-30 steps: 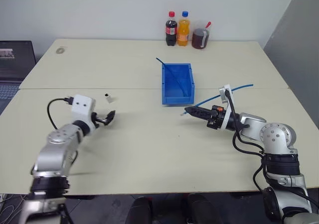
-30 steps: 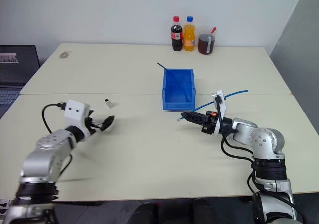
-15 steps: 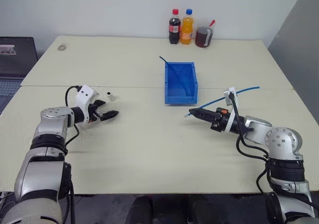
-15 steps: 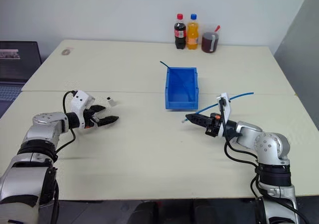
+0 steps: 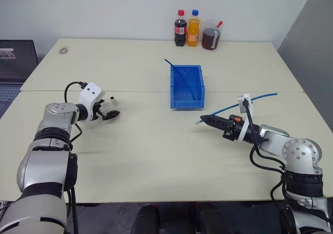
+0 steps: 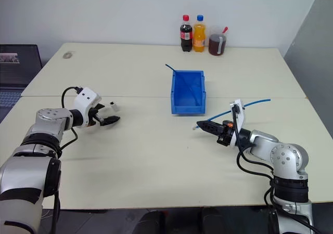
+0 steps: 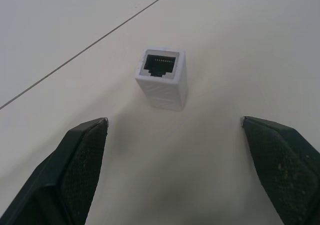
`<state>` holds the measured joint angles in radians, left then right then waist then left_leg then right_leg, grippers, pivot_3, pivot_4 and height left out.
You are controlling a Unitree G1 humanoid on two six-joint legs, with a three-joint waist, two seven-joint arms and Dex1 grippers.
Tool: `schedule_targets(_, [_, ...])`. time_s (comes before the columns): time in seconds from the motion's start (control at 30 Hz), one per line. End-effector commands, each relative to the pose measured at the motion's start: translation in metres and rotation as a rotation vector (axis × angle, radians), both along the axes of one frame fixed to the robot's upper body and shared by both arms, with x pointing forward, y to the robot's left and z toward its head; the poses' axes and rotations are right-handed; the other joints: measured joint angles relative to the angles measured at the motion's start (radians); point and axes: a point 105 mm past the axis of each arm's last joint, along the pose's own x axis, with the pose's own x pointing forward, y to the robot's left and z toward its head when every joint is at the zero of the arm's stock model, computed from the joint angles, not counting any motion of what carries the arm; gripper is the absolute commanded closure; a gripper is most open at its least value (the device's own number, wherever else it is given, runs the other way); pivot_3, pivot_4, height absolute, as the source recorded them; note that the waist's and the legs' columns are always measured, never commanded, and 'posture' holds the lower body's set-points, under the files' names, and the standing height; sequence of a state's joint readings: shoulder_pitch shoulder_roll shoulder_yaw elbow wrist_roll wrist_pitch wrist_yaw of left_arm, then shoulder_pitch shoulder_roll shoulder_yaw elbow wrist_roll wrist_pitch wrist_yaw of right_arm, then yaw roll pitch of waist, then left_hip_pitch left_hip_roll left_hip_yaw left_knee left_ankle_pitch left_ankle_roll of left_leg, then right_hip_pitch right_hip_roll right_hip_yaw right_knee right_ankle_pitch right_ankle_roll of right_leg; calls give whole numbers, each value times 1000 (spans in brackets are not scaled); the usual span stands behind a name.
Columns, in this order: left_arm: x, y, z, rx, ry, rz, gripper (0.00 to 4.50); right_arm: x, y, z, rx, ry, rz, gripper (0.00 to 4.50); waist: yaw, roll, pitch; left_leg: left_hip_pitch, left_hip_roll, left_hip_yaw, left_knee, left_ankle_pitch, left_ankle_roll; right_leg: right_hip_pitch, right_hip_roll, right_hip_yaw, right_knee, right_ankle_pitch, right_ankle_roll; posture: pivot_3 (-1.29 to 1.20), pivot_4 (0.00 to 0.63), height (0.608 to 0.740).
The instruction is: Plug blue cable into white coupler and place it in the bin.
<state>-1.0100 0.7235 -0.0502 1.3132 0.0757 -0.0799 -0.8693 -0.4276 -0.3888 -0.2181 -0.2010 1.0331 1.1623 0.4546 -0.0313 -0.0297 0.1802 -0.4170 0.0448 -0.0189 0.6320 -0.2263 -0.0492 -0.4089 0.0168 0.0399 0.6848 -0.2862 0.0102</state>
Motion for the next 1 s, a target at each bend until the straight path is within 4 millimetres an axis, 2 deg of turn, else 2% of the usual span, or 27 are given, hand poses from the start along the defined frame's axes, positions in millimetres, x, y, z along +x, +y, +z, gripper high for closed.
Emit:
schedule_targets(0.03, [6, 0, 8, 10, -36, 22, 15, -3, -3, 14, 22, -56, -4, 4369, 0, 0, 0, 0, 0, 0, 1, 0, 0, 0, 0, 0, 1, 0, 0, 0, 150, 740])
schedule_targets(0.43, [18, -16, 16, -187, -94, 85, 15, -5, -4, 14, 15, -53, -14, 4369, 0, 0, 0, -1, 0, 0, 8, 0, 0, 0, 0, 0, 6, -1, 1, 0, 150, 740])
schedule_targets(0.87, [20, -18, 15, -177, -97, 93, 15, -6, -6, 13, 4, -50, -17, 4369, -1, 0, 0, -1, 0, -1, 12, 0, 0, 0, 0, 0, 12, -2, 4, 0, 150, 740])
schedule_targets(0.93, [19, -17, 15, -171, -97, 102, 189, -6, -6, 13, 3, -49, -17, 4369, -1, 0, 0, -1, 0, -1, 12, 0, 0, 0, 0, 0, 12, -2, 4, 0, 150, 740])
schedule_targets(1.0, [19, -15, 15, -166, -99, 109, 591, -6, -7, 13, 2, -49, -17, 4369, 0, 0, 0, -1, 0, -1, 12, 0, 0, 0, 0, 0, 11, -2, 4, 0, 150, 740])
